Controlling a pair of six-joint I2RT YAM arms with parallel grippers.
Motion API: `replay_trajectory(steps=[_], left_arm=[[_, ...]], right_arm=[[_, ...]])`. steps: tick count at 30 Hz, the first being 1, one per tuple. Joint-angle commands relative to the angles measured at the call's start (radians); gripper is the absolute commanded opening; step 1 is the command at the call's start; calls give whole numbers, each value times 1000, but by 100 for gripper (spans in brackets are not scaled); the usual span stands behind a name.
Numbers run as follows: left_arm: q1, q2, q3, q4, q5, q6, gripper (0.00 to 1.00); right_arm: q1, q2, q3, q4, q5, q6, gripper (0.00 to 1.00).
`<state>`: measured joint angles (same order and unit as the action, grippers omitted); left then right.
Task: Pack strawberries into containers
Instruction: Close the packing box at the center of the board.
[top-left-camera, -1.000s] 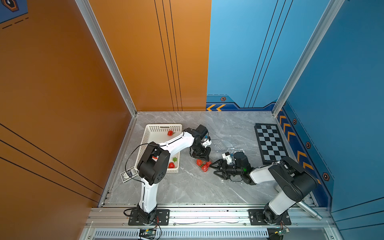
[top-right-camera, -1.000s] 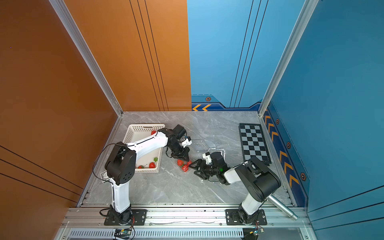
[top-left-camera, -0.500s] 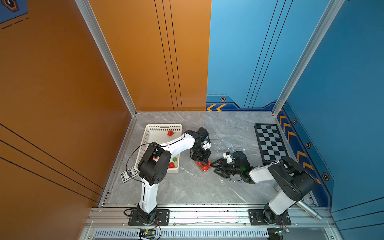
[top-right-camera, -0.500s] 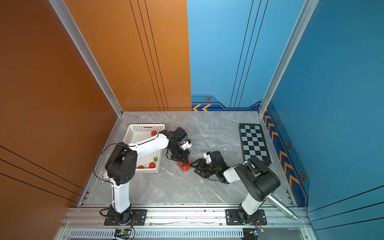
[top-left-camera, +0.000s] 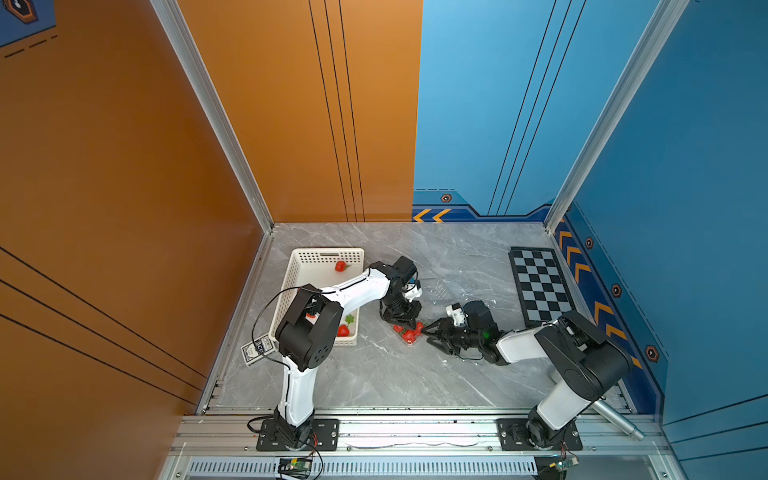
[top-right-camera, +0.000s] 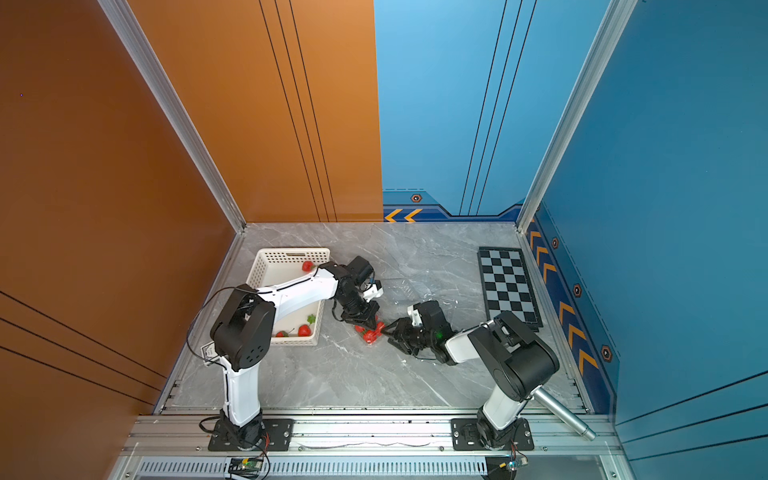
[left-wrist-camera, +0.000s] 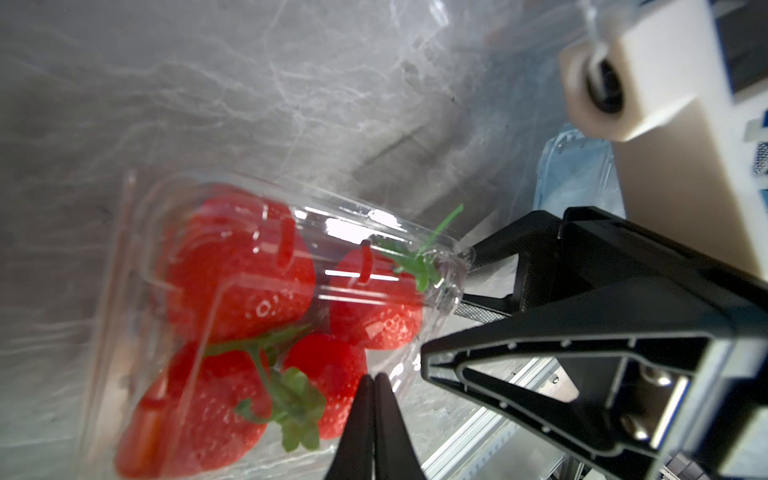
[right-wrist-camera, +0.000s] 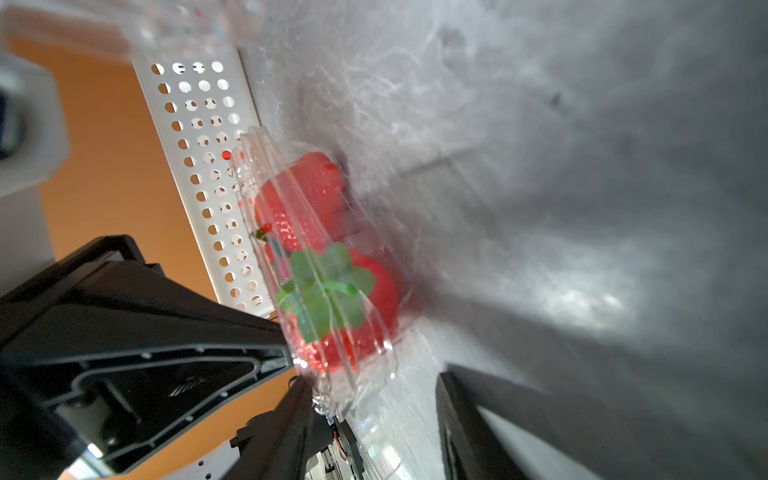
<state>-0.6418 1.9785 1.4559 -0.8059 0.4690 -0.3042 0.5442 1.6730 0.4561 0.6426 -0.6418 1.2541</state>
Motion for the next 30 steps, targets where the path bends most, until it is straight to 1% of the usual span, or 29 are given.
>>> replay_trajectory(steps=[1,8,10,15,17,18,21,24,28,30], left_arm=[[-4,-15,-16,-7,-9,0,7],[-2,-17,-17,-8,-13,2,7],[-4,-18,-17,-8,-13,2,7],[-4,-19,-13,-8,-14,1,7],[-2,-19,-13,-8,-15,0,7],[-2,-18,-12,-8,-16,0,7],[-1,-21,-12,-7,-20,-2,7],[1,-19,-10,-7,-22,-4,7],[0,-17,-8,-7,-23,-4,7],[0,-16,-8,-7,-24,-6,7]], right_arm=[[11,25,13,-55,39,-12,49],[16,26,16,-48,43,-3,48],[17,28,18,-45,43,-4,44],[22,36,18,-31,39,-4,27],[23,39,15,-23,35,0,25],[22,40,15,-22,34,1,25],[24,40,12,-16,24,7,35],[33,31,2,-20,24,11,39],[53,7,-17,-5,43,22,46],[67,-9,-18,3,56,27,48]])
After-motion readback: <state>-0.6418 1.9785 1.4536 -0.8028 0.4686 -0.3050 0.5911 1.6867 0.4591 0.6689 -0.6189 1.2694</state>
